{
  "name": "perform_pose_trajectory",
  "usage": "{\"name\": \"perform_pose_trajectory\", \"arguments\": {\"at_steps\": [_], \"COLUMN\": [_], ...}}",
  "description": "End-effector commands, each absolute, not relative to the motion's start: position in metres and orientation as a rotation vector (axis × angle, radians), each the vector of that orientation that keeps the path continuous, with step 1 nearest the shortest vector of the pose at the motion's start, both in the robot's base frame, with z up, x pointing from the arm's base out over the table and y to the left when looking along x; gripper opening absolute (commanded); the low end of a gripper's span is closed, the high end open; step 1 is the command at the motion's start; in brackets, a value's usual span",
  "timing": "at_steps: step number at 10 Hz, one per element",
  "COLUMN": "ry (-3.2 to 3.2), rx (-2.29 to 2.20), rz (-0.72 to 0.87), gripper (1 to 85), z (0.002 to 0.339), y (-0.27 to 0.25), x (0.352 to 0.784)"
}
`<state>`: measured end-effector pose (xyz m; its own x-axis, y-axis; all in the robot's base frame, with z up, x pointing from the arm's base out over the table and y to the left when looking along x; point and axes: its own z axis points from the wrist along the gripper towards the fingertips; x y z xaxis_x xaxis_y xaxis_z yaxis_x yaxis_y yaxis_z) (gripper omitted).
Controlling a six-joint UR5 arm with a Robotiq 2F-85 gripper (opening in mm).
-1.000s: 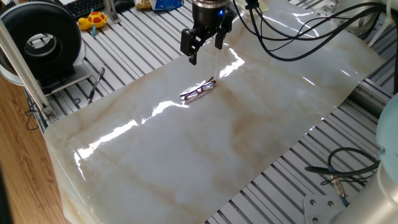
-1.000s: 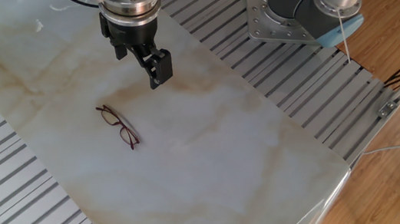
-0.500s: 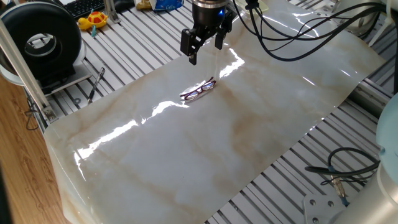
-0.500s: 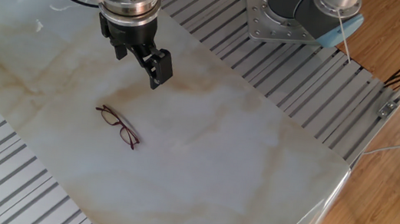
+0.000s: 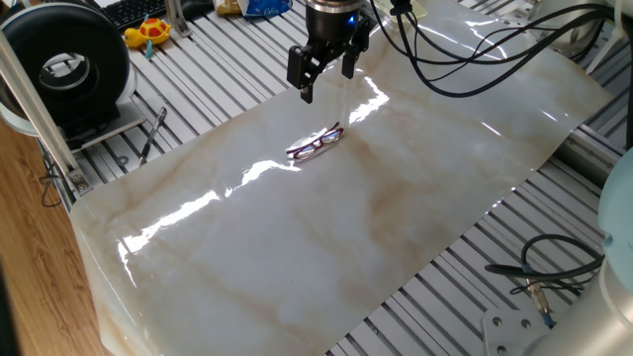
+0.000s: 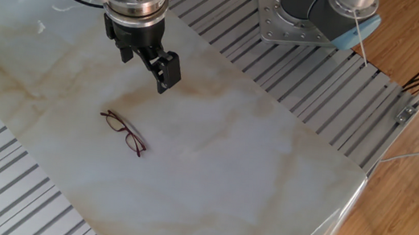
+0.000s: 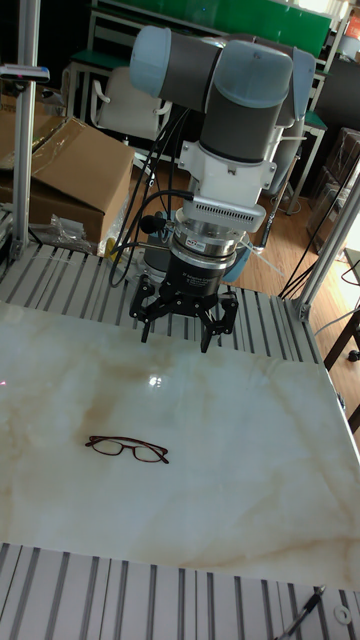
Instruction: Unfold the leg of the glasses (with one hand)
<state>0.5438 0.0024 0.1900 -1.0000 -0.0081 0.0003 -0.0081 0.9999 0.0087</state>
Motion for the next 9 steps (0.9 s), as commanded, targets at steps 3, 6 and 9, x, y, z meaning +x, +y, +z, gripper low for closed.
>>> {"name": "perform_pose_trajectory", "arguments": {"at_steps": [3, 6, 9], "ry": [-3.257, -3.287, -3.278], "rx": [0.329, 0.378, 0.415], "rz": [0.018, 0.028, -0.033], "gripper": [1.3, 1.3, 1.3], "z": [0.192, 0.194, 0.194], "y": [0.003, 0.003, 0.013], "x": [0.578, 0.587, 0.585]}}
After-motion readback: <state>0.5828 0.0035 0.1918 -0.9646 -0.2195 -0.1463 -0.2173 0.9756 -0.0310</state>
